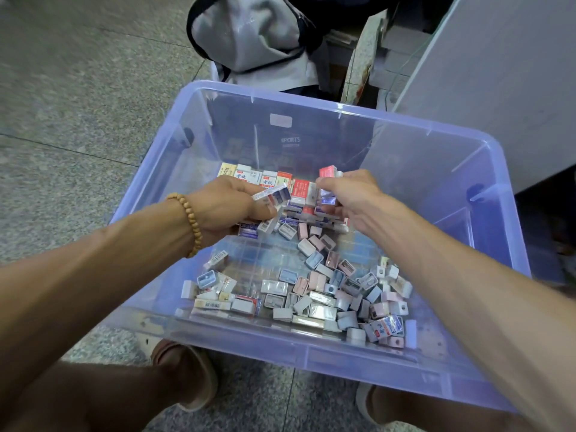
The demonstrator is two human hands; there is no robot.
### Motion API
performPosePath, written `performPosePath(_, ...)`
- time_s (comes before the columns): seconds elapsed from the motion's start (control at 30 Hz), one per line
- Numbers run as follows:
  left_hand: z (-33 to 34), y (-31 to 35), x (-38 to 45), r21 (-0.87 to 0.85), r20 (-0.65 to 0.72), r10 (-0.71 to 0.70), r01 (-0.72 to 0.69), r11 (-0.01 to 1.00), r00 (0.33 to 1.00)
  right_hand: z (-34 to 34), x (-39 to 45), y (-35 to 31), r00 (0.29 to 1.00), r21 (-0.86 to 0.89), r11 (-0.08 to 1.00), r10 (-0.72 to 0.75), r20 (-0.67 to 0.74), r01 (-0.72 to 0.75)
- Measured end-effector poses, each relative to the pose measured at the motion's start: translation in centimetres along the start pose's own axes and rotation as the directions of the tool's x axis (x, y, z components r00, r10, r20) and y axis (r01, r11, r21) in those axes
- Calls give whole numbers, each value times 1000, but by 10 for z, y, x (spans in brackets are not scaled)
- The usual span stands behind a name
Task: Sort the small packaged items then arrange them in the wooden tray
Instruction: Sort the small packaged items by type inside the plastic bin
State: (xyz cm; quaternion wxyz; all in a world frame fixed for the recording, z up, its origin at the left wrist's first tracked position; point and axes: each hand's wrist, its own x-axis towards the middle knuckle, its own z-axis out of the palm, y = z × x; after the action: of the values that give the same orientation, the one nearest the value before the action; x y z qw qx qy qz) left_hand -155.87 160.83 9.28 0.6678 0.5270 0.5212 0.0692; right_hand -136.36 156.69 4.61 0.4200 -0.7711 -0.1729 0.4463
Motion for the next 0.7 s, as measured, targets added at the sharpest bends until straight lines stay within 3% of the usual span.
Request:
performPosePath(0.27, 13, 12, -24, -287, -47, -29, 14, 958, 998, -17, 3, 14, 998, -173, 985, 0, 65, 11)
performPosePath(0.47, 19, 19, -13, -334, -129, -47, 1, 943, 991, -5, 12, 27, 999, -297, 954, -45, 9, 46)
performPosePath(0.7, 20, 24, -7, -368, -127, -46, -4, 930, 991, -14, 13, 32, 996, -250, 968, -39, -81, 18)
